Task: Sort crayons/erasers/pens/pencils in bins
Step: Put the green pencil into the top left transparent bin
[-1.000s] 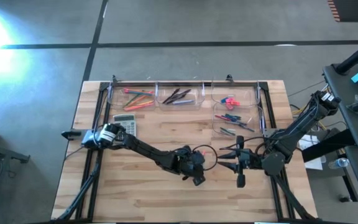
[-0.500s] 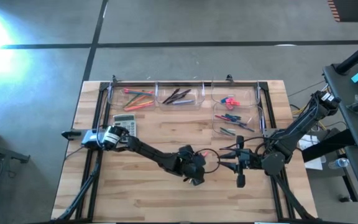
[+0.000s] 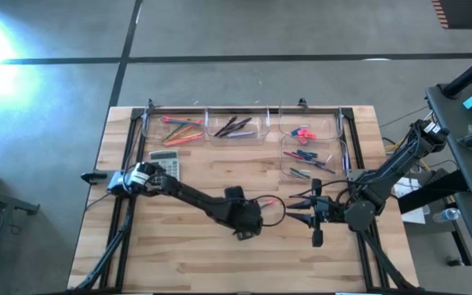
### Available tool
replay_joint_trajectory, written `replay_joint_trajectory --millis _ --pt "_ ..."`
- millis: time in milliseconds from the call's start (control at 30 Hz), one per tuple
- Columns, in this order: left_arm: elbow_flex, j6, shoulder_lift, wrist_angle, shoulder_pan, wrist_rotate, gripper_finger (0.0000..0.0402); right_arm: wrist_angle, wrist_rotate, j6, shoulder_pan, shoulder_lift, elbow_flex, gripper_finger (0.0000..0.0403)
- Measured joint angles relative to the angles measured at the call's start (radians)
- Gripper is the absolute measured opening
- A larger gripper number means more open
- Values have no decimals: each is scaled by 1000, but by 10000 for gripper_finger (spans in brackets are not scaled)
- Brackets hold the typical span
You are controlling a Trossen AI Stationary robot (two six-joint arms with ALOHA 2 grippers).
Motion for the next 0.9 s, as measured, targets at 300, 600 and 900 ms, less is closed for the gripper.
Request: replay_joint_trajectory --millis 300,600,900 --pt "-3 21 -32 -166 29 232 247 1 0 1 0 0 0 77" --pt "-20 26 -28 -158 58 341 232 1 0 12 0 1 1 73" --pt "-32 19 -27 -151 56 349 105 1 0 11 0 1 1 74"
